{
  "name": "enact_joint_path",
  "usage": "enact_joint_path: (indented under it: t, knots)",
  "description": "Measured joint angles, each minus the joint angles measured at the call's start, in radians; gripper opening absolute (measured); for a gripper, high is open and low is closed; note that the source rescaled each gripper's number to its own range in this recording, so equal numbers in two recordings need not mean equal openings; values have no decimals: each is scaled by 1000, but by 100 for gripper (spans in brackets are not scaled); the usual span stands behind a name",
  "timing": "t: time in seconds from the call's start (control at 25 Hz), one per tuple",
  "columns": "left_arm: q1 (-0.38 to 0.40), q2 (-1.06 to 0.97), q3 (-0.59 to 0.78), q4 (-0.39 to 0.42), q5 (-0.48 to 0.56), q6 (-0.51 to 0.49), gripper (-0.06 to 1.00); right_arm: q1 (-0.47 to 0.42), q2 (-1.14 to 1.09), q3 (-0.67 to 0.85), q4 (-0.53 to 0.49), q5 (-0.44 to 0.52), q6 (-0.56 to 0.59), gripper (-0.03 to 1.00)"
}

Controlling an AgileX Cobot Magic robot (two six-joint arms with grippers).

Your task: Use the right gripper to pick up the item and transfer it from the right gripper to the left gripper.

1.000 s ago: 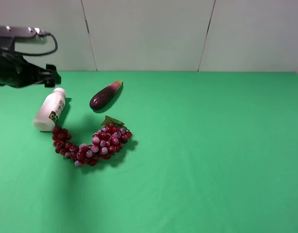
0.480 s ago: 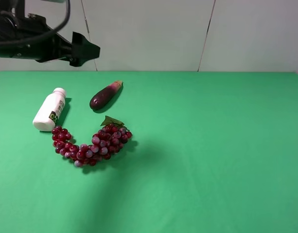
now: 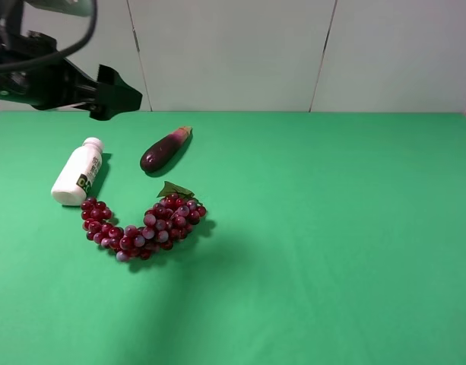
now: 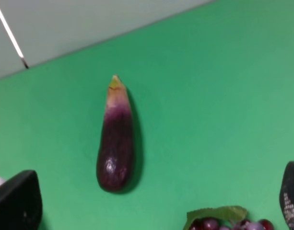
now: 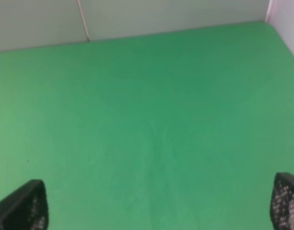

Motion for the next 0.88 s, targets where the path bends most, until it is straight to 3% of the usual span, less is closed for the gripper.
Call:
enact_joint_path:
  t: [0.24, 0.48, 0.88]
  knots:
    - [0, -273, 169, 35, 14, -40, 100, 0, 0, 0, 0, 1, 0, 100]
    - [0, -586, 291, 101, 115, -123, 100, 0, 0, 0, 0, 1, 0, 100]
    - [0, -873, 298, 496, 444, -444, 100, 0, 0, 0, 0, 1, 0, 100]
